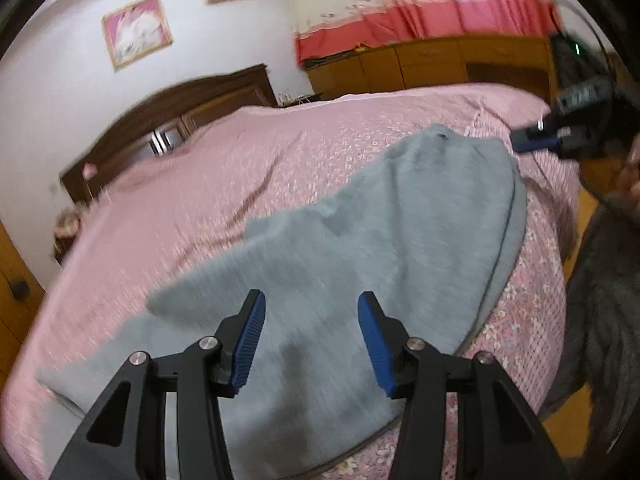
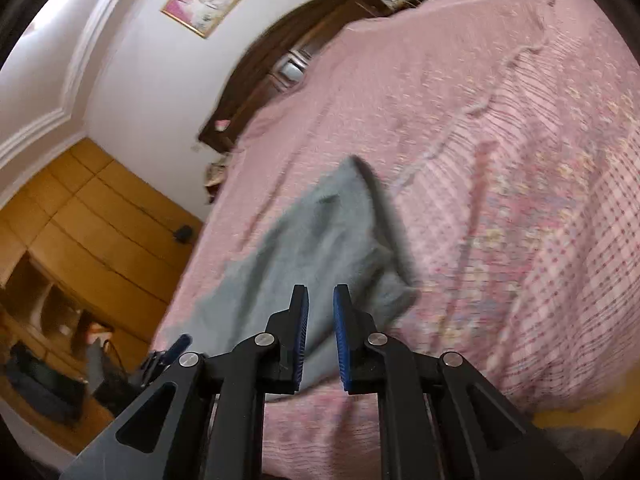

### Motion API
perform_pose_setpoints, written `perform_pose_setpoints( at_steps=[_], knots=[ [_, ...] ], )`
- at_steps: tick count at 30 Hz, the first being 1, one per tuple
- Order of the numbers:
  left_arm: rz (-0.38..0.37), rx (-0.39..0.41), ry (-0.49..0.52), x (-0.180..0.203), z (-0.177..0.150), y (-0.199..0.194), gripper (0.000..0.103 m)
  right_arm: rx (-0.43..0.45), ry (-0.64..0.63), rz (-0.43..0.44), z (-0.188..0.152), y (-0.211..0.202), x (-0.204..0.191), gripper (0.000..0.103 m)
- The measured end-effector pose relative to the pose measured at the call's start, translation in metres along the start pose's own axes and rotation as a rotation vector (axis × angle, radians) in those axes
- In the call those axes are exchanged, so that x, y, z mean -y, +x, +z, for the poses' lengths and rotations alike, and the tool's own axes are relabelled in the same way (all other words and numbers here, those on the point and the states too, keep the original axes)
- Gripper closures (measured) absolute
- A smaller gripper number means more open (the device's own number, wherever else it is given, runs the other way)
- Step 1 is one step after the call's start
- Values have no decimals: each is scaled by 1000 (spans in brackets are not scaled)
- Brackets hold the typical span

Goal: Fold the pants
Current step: 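Open both tools and release the folded pants, then grasp the elastic waistband with the right tool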

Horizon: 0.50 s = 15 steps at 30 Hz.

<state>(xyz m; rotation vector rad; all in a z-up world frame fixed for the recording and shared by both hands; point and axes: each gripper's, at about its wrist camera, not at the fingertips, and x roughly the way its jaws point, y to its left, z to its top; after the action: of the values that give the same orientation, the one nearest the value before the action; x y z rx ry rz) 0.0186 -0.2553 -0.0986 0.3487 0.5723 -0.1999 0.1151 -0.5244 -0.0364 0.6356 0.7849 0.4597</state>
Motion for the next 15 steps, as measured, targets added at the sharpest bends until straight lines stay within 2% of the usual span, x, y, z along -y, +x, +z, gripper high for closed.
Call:
perform_pose_setpoints(
  at_steps=[2,4,11,15],
  knots=[
    [2,-13,1,-5,-12,2,52,-9,20,-29,-3,4,6,87],
    [22,-24,18,-8,-22,5,52,-19,66,-2,-2,10,16,87],
    [-23,-28,-42,-21,-29,6,51,10,187,89,14,7,56,80],
    [-12,-20,-6,-19,-32,2,50,60,267,193,20,4,76,63]
  ],
)
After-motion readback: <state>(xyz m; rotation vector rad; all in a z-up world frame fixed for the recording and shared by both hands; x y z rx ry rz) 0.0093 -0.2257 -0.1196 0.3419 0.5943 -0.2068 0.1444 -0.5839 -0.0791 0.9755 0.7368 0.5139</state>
